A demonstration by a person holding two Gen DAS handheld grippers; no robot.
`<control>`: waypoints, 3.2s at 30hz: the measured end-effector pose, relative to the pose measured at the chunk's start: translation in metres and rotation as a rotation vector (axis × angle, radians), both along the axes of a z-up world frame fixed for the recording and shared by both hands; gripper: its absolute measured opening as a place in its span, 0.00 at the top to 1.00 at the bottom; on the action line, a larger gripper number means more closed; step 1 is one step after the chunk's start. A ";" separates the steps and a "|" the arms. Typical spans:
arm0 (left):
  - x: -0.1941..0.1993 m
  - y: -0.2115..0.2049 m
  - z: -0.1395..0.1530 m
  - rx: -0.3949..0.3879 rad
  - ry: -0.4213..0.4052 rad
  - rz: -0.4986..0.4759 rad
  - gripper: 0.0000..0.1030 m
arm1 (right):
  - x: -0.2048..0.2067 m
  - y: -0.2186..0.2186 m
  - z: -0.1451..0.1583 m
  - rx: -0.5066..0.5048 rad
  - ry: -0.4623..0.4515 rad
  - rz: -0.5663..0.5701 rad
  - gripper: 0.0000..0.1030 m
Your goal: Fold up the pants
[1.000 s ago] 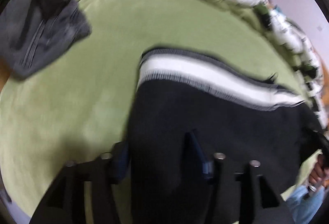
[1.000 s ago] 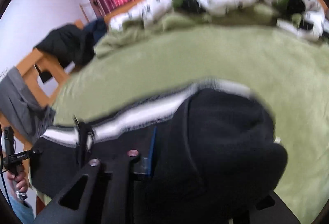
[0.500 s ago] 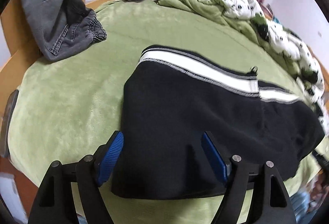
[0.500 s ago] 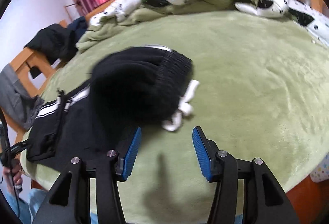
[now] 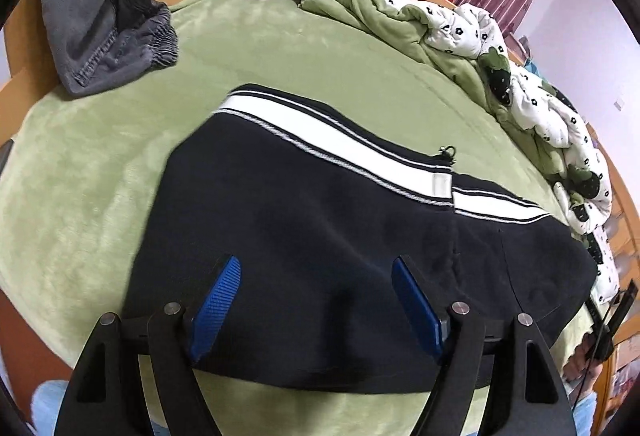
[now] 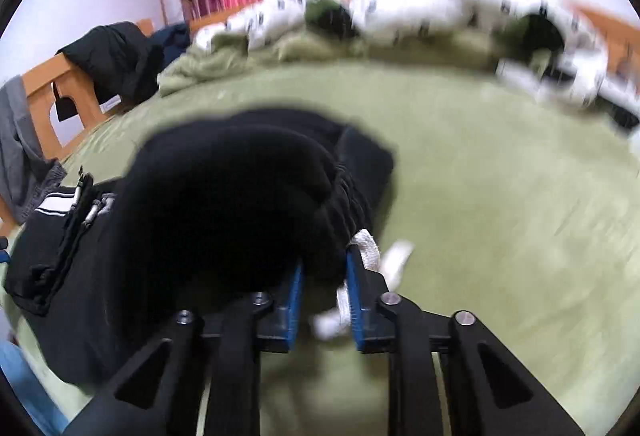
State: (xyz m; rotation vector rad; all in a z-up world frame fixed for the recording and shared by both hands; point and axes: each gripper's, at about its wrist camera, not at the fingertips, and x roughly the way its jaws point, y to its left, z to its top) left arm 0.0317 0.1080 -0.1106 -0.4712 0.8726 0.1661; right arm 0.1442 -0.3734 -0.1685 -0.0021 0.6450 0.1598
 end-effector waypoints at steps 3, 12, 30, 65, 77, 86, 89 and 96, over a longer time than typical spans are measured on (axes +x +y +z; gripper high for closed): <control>0.006 -0.006 -0.003 -0.037 0.000 -0.016 0.25 | 0.010 -0.042 0.028 0.020 -0.053 -0.037 0.81; 0.004 -0.011 -0.006 -0.049 -0.019 -0.076 0.25 | -0.016 -0.111 0.013 0.123 0.126 -0.173 0.77; -0.017 0.018 -0.026 -0.261 -0.074 -0.159 0.26 | 0.017 -0.029 -0.007 0.539 0.336 -0.249 0.26; -0.024 -0.018 -0.023 -0.085 -0.041 -0.225 0.25 | -0.045 -0.010 0.026 0.184 0.085 -0.181 0.44; -0.038 0.058 -0.006 0.148 0.069 -0.017 0.25 | -0.059 0.233 0.001 0.152 0.274 0.370 0.78; -0.039 0.077 -0.017 0.142 0.080 -0.044 0.25 | -0.055 0.317 -0.031 -0.026 0.363 0.424 0.77; -0.037 0.079 -0.021 0.105 0.066 -0.059 0.25 | -0.054 0.314 -0.028 -0.041 0.364 0.413 0.77; -0.032 0.081 -0.031 0.065 0.055 -0.079 0.25 | -0.060 0.306 -0.026 0.011 0.348 0.399 0.95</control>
